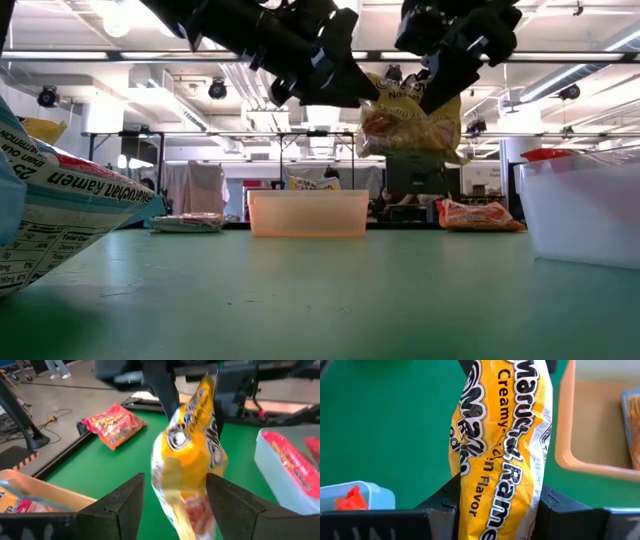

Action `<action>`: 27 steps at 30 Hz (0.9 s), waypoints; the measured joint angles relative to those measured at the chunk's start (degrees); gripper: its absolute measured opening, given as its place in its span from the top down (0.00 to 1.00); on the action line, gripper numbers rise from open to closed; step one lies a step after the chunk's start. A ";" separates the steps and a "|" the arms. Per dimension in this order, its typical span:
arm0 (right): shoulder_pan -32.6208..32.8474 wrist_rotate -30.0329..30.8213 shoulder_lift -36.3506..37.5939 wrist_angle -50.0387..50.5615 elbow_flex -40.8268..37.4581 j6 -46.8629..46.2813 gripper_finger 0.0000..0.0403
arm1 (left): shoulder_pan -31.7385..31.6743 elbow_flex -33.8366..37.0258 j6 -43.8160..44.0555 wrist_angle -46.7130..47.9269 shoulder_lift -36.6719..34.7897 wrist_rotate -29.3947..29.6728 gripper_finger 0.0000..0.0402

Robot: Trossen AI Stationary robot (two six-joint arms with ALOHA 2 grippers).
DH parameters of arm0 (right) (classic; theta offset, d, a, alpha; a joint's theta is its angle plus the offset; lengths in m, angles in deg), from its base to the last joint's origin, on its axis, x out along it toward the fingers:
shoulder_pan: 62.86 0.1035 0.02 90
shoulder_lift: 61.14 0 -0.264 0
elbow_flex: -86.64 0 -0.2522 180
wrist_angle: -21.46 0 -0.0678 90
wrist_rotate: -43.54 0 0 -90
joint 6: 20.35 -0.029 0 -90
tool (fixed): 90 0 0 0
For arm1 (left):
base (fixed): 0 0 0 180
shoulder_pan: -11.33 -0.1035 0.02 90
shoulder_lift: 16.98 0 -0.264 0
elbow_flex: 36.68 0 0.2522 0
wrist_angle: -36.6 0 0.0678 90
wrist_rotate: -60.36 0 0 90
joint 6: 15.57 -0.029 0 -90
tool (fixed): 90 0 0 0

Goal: Sort Maruchan noodles
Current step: Put the yellow noodle pack into the blue bin

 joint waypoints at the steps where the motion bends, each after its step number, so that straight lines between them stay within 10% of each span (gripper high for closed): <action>1: -0.01 -0.80 0.00 -0.38 0.00 0.50 0.71 | -0.02 0.00 -0.01 -0.72 0.00 0.00 0.52; 27: 0.24 -5.00 -0.02 -3.48 -0.07 2.38 0.72 | -0.07 -0.66 3.57 -10.96 4.74 -7.39 0.52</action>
